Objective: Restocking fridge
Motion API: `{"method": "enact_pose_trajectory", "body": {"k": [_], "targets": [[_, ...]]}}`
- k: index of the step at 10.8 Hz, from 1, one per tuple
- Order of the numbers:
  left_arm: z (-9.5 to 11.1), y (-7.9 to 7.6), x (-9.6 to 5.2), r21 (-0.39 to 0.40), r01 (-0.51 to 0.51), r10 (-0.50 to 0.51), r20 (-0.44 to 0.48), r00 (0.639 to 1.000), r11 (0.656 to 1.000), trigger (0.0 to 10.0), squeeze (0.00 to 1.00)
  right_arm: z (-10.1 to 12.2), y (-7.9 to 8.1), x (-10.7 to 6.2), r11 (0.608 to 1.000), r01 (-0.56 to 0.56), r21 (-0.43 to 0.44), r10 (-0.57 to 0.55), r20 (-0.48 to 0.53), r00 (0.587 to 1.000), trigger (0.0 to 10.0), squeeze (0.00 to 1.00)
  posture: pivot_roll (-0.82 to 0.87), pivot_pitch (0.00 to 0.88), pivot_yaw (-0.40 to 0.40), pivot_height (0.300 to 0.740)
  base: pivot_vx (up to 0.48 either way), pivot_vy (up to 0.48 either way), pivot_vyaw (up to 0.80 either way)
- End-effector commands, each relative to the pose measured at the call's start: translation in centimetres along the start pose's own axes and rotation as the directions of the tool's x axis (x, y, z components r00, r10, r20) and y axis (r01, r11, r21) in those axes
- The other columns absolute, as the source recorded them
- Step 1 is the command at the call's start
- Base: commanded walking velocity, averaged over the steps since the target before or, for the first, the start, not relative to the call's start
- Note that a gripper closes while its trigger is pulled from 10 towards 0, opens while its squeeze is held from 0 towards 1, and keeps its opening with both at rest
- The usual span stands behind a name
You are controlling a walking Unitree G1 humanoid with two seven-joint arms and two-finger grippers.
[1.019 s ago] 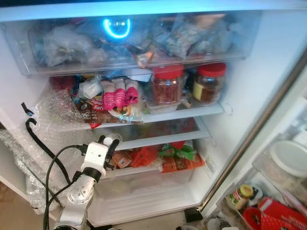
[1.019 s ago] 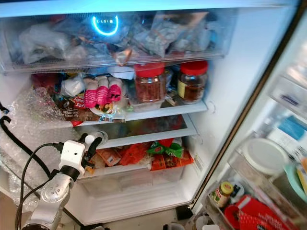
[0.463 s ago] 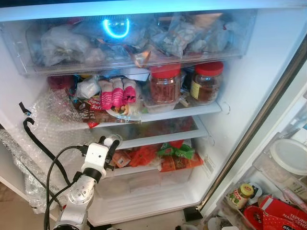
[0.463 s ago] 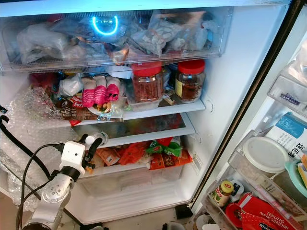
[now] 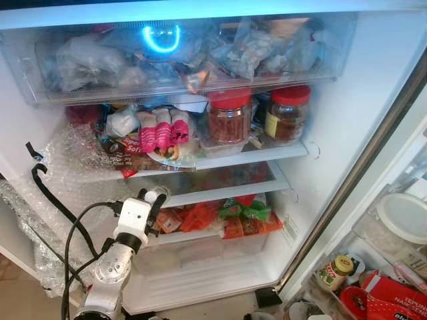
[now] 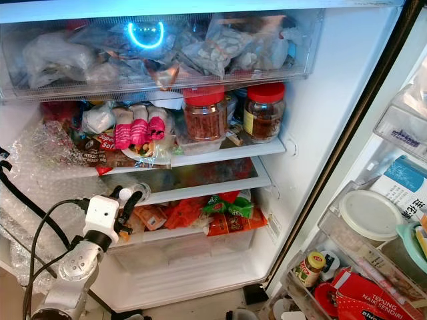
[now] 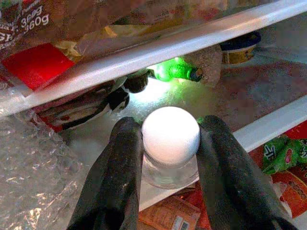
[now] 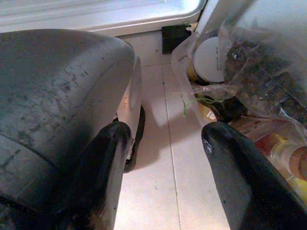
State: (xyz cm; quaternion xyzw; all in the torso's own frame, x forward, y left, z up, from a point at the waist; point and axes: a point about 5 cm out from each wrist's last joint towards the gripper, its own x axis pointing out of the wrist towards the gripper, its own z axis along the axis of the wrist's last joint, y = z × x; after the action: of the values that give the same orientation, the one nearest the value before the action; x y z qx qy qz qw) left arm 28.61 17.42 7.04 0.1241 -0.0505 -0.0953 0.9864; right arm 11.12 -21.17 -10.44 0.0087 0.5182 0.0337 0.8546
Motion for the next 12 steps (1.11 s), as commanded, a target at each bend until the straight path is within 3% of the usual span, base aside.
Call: {"method": "enact_pose_trajectory", "body": {"k": [1, 10, 12], "targets": [[0.38, 0.31, 0.30, 0.012, -0.004, 0.004, 0.023, 1.000, 1.000, 10.0, 0.00, -0.25, 0.98, 0.18, 0.999, -0.032, -0.004, 0.032, -0.015, 0.999, 10.0, 0.00, -0.16, 0.000, -0.009, 0.658, 0.000, 0.000, 0.00], [0.61, 0.11, 0.49, 0.020, 0.006, -0.007, 0.035, 0.999, 1.000, 10.0, 0.00, -0.27, 0.85, 0.18, 1.000, -0.008, -0.012, 0.008, -0.019, 1.000, 10.0, 0.00, -0.16, 0.000, -0.008, 0.644, 0.000, 0.000, 0.00], [0.63, 0.10, 0.53, 0.020, 0.006, -0.007, 0.036, 0.999, 1.000, 10.0, 0.00, -0.17, 0.90, 0.19, 1.000, -0.012, 0.002, 0.012, -0.006, 1.000, 10.0, 0.00, -0.16, 0.000, -0.007, 0.619, 0.000, 0.000, 0.00]]}}
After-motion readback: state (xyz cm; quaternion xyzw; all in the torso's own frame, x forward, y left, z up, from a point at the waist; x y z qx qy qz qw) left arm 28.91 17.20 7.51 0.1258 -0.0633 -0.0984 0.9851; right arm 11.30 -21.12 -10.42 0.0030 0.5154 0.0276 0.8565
